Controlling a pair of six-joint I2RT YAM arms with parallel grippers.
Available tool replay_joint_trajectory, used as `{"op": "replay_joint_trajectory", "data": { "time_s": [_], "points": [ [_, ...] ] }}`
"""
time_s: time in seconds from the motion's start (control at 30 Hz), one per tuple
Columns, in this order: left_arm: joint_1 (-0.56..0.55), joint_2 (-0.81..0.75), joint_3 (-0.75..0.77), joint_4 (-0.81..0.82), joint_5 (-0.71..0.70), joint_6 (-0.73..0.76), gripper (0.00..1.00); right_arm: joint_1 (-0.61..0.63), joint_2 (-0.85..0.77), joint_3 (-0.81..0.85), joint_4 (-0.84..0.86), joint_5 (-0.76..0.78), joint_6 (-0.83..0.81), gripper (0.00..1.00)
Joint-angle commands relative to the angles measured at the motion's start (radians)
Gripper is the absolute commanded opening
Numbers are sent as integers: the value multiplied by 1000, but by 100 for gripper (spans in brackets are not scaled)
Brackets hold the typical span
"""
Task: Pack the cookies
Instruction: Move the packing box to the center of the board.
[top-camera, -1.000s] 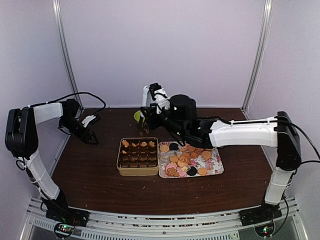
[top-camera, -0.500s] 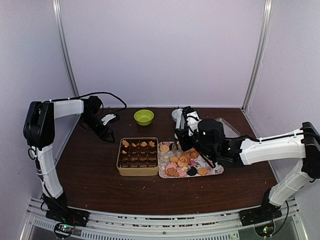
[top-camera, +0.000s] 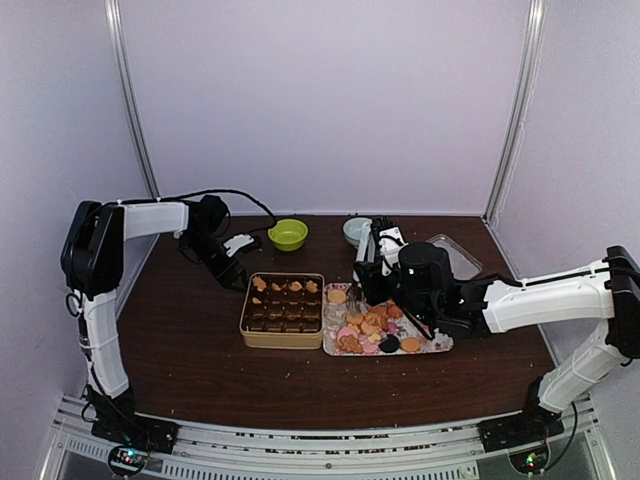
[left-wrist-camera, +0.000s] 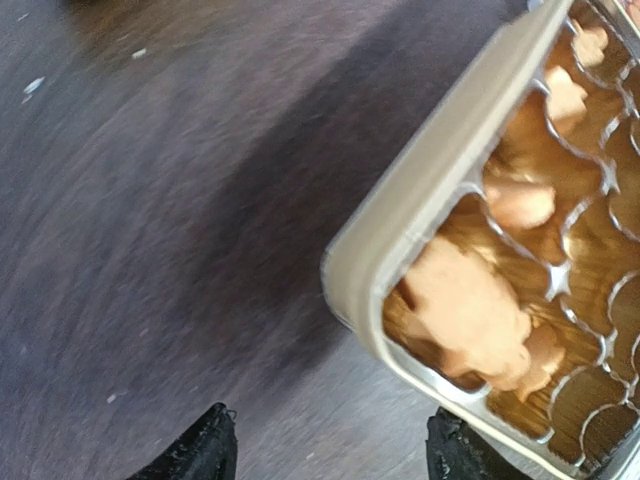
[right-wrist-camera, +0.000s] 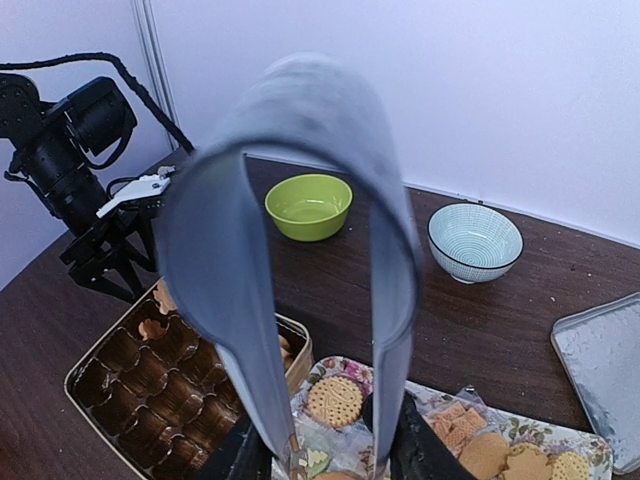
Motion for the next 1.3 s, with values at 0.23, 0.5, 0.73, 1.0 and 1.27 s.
{"op": "replay_joint_trajectory", "data": {
  "time_s": [0.23,0.5,0.73,1.0,1.27],
  "points": [
    [-80,-33,-52,-1,134,17,67,4,-8,0,-20,43,-7,42],
    [-94,-101,-170,-6,186,48,66,3,12,-12,-70,100,-27,43],
    [-90,-160,-180,-86,212,82,67,1,44,-25,-41,55,2,44],
    [-10,-223,-151,-195,181,110,67,-33,46,-48,19,-38,46,44],
    [40,-269,-141,-224,125,111,67,-42,6,-97,59,-64,93,32]
  ]
}}
